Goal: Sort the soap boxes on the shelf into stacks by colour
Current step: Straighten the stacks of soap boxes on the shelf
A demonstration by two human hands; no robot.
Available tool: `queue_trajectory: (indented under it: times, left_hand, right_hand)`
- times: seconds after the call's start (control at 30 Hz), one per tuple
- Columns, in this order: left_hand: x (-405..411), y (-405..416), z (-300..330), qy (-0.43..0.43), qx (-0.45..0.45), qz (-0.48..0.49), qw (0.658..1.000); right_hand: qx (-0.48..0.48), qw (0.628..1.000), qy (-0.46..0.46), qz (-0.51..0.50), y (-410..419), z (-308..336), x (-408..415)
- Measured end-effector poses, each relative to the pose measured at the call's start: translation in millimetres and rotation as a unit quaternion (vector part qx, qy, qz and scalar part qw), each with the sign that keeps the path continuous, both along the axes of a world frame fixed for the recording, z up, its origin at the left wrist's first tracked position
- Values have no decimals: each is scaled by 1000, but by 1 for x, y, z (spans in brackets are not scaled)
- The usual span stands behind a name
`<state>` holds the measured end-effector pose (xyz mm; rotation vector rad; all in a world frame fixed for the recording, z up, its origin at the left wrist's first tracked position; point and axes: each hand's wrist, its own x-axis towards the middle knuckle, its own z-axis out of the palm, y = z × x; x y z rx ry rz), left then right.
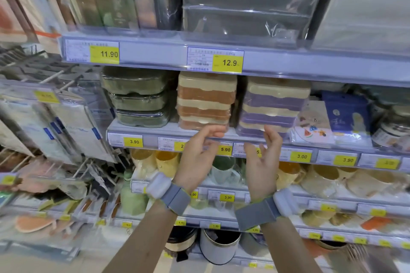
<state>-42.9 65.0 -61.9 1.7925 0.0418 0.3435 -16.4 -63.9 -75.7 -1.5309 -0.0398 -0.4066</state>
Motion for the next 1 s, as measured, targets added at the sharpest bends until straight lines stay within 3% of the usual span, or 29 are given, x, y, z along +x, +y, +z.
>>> queue_trajectory:
  times: [0.2, 0.5, 0.63, 0.8, 1.0]
  left_hand:
    - [-12, 53, -1, -77, -24, 113, 990]
    - [-10, 161, -1, -130, -90, 344, 926]
    - [-2, 187, -2, -97, -127, 336, 928]
    - [6, 201, -1, -55, -159, 281, 945]
    - [8, 211, 2, 8, -99, 209, 973]
  right_hand:
    - [12, 997, -24, 68, 44, 8, -11]
    - [-3, 981, -9, 196, 116, 14, -16]
    - [-68, 967, 48, 243, 139, 15, -13]
    - [-137, 960, 79, 232, 163, 20, -1]
    - [-169, 954, 82, 232, 176, 30, 8]
